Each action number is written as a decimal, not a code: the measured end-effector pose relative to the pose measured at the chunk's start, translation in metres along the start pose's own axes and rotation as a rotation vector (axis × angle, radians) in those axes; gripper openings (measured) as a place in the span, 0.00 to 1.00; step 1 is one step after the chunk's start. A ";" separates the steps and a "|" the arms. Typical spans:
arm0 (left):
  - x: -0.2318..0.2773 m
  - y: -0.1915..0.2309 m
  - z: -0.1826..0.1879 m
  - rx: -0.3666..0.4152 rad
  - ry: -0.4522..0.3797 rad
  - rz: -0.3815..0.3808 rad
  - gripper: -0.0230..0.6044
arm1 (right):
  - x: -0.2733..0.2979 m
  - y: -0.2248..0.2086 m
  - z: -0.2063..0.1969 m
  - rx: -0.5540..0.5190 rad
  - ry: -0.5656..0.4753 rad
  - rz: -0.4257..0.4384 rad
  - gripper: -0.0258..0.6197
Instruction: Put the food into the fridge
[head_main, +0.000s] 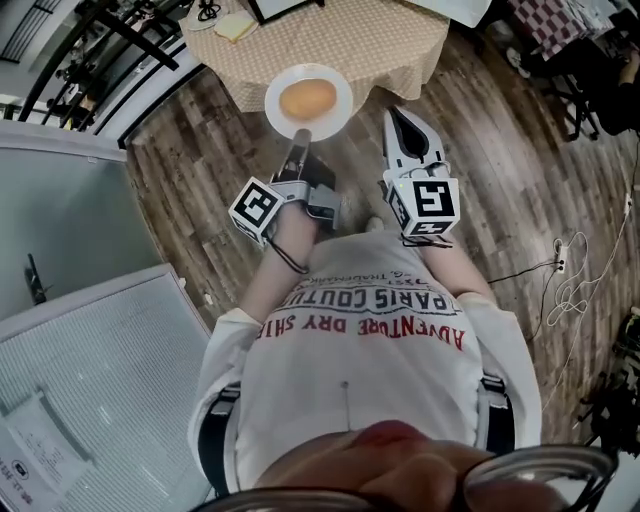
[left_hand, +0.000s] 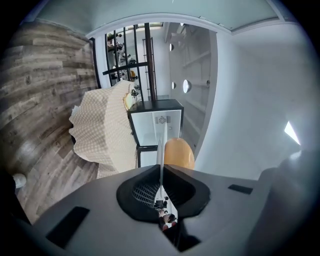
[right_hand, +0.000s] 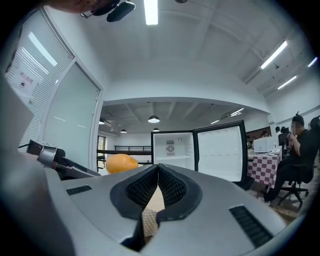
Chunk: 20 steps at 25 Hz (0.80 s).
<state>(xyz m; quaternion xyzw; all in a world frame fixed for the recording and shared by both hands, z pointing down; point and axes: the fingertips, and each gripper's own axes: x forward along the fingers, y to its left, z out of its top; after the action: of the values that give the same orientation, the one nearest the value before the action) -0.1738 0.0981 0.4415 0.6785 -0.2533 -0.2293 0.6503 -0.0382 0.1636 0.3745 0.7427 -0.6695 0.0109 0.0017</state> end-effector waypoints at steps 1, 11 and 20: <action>0.015 0.000 -0.008 -0.008 -0.006 0.000 0.09 | 0.005 -0.017 0.001 -0.001 0.001 0.005 0.07; 0.113 0.013 -0.049 -0.020 -0.041 0.077 0.09 | 0.052 -0.126 -0.019 0.051 0.042 0.035 0.07; 0.187 0.030 -0.015 -0.037 -0.041 0.078 0.09 | 0.126 -0.145 -0.038 0.050 0.072 0.068 0.07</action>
<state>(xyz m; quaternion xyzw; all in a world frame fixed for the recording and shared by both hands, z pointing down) -0.0222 -0.0118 0.4755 0.6512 -0.2887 -0.2221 0.6658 0.1181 0.0543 0.4163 0.7183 -0.6935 0.0548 0.0068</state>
